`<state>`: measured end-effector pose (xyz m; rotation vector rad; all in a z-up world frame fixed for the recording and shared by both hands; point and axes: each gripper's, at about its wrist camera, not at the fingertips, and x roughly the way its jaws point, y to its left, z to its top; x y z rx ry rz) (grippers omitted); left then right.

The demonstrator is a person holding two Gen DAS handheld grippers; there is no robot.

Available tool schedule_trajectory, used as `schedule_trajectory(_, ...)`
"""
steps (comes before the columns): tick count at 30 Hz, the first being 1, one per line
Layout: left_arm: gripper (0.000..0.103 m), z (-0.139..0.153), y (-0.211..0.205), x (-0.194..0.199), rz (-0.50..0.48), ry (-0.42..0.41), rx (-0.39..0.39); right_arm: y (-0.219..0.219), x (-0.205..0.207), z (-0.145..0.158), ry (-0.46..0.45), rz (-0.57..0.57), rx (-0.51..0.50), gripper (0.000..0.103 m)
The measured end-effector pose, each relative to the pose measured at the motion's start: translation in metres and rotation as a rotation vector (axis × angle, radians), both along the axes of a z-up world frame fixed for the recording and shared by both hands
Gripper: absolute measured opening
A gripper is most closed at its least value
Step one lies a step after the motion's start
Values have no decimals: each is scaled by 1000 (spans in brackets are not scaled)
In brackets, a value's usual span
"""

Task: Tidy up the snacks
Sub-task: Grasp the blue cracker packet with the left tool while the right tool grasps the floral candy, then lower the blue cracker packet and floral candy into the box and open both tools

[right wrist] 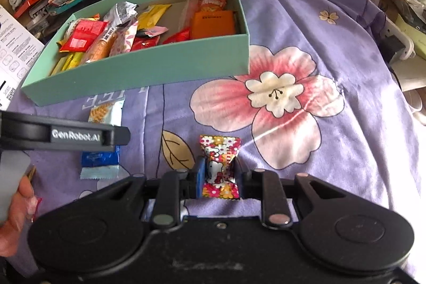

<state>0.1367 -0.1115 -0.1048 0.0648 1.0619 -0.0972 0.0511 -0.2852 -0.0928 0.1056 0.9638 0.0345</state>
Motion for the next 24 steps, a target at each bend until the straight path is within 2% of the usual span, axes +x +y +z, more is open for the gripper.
schedule_trajectory(1,48,1,-1,-2,-25,-18,-4,0,1,0,-1,-2,4,23)
schedule_trajectory(2,44,3,-2,-4,-43,-28,-10,0,3,-1,-1,-3,10,23)
schedule_trajectory(6,42,4,-1,-7,-58,-22,-11,1,9,0,6,-5,34,23)
schedule_trajectory(11,42,18,9,-13,-76,-15,-61,6,9,11,-1,7,59,23)
schedule_trajectory(18,42,63,25,-13,-75,-78,-149,12,21,51,-62,29,105,23)
schedule_trajectory(24,42,101,36,27,-47,-151,-175,18,61,86,-119,41,134,23)
